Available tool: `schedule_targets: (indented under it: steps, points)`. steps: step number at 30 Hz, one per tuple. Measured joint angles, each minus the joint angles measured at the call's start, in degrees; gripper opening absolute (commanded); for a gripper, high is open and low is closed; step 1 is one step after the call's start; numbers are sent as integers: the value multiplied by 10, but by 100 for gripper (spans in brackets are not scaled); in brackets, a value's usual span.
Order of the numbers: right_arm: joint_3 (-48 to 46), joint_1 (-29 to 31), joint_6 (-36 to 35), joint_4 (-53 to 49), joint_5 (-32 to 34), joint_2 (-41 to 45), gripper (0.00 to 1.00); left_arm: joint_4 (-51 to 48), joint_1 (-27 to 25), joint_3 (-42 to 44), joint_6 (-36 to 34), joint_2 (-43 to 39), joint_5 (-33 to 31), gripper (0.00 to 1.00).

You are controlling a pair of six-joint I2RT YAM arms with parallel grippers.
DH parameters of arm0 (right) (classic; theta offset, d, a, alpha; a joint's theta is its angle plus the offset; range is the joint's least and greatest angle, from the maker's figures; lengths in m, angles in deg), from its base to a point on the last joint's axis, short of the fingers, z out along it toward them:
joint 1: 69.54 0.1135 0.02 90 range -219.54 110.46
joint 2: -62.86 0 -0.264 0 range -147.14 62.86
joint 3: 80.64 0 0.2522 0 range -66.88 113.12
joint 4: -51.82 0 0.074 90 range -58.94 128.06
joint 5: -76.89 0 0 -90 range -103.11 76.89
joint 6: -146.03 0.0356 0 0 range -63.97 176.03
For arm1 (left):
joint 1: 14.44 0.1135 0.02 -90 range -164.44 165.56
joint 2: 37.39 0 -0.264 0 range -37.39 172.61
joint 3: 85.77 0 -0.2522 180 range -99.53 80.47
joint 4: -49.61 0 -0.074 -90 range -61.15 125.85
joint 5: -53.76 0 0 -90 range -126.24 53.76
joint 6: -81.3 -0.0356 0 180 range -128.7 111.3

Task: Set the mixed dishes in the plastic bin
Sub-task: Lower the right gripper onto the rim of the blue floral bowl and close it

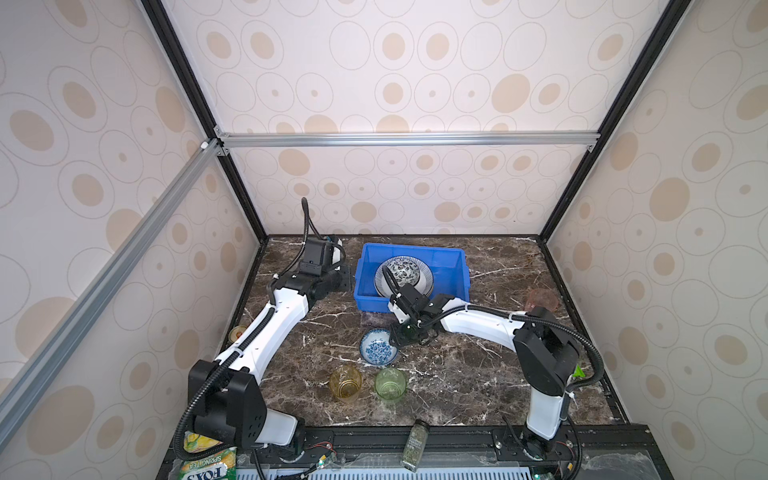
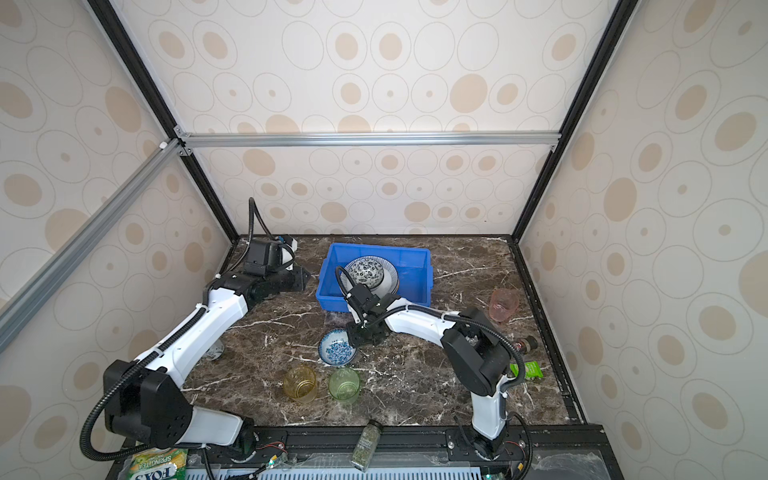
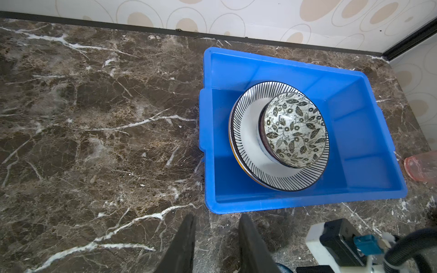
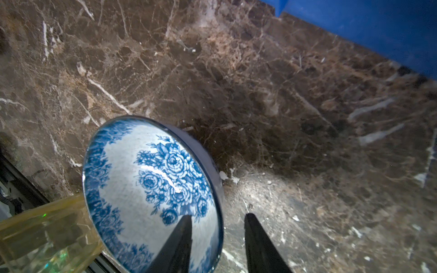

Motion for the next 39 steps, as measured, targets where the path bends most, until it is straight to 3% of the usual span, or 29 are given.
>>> schedule_targets:
  steps: [14, 39]
  points:
    - [24, 0, 4, -17, 12, -16, 31, 3, 7, 9, 0, -2, 3, 32]
    - [56, 1, -12, -64, 31, -24, 0, 3, 8, 10, 0, -4, 8, 32]
